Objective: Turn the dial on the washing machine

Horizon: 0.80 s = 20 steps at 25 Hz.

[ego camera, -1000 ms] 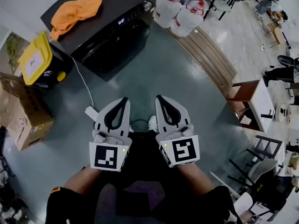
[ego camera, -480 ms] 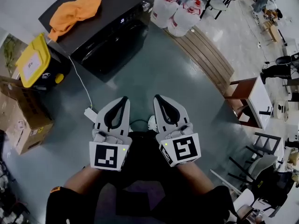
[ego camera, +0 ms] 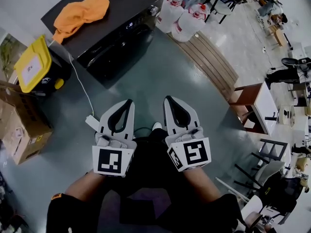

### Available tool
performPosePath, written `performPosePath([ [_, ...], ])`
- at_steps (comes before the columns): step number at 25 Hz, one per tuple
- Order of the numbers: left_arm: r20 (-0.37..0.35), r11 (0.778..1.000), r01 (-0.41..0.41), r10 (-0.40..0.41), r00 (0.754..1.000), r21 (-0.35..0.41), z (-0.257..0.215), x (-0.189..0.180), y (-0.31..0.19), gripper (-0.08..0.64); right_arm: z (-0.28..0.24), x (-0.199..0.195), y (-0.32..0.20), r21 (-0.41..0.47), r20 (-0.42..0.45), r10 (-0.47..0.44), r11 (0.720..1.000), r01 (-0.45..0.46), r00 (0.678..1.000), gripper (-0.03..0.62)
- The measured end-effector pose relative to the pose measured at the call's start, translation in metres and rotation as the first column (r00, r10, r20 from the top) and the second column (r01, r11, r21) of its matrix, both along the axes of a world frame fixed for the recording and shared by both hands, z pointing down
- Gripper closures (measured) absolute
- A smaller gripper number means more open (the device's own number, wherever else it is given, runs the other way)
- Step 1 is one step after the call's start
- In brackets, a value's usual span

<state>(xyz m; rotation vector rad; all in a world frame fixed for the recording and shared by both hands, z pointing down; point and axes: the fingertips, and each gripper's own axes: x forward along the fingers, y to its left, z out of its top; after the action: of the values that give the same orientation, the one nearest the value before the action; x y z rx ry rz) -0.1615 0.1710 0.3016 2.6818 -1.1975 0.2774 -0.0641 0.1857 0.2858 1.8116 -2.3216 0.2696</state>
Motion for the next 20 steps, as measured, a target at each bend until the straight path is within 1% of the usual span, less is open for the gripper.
performPosePath([
  [6,-0.010,0.999,0.030,-0.030,1.000,0.014,-0.005,-0.002,-0.014,0.546,-0.004,0.004,-0.016,0.013,-0.006,-0.009,1.000,0.009,1.000,0.577],
  [10,0.000,0.998,0.060,-0.060,0.998,0.021,-0.002,0.008,-0.033,0.546,0.000,0.018,-0.037,0.018,-0.007,-0.038,0.999,0.038,0.999,0.577],
  [15,0.007,0.993,0.112,-0.113,0.994,0.029,-0.002,0.041,-0.067,0.546,0.007,0.051,-0.073,0.014,-0.016,-0.092,0.996,0.093,0.996,0.577],
  [20,0.021,0.984,0.174,-0.175,0.984,0.024,-0.005,0.094,-0.100,0.546,0.008,0.099,-0.112,0.003,-0.030,-0.181,0.984,0.181,0.983,0.576],
])
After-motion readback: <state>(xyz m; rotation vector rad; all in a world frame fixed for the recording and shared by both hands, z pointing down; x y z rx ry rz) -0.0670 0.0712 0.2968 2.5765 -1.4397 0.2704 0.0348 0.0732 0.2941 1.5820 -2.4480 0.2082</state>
